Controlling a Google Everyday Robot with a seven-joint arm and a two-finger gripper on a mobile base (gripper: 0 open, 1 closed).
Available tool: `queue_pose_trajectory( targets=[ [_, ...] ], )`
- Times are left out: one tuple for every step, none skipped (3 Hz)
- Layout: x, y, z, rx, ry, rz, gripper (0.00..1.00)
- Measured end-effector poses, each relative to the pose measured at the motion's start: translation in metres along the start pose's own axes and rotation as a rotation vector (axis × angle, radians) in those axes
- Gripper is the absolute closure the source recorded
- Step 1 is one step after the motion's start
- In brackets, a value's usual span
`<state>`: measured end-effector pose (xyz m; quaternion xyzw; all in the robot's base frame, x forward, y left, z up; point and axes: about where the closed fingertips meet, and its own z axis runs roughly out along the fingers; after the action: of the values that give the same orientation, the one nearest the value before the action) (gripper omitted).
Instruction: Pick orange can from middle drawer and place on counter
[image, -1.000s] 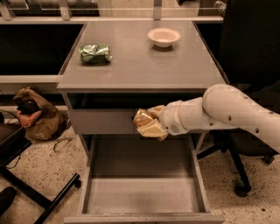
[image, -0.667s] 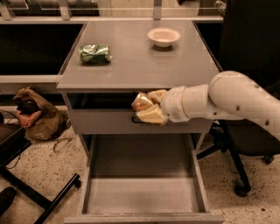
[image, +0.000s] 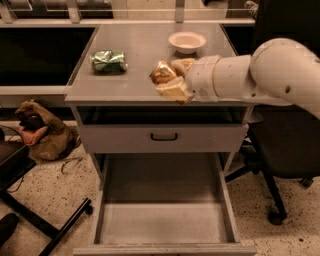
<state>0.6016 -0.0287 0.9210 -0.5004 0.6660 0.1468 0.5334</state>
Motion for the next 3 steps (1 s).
queue_pose_trajectory(
  targets=[
    [-0.004,-0.024,0.006,0.076,0.026,-0.027,1.00],
    [0.008,-0.034,0.034,0.103,0.086,-0.051,1.00],
    [0.009,-0.039,0.073,0.127,0.138,-0.084,1.00]
  ],
)
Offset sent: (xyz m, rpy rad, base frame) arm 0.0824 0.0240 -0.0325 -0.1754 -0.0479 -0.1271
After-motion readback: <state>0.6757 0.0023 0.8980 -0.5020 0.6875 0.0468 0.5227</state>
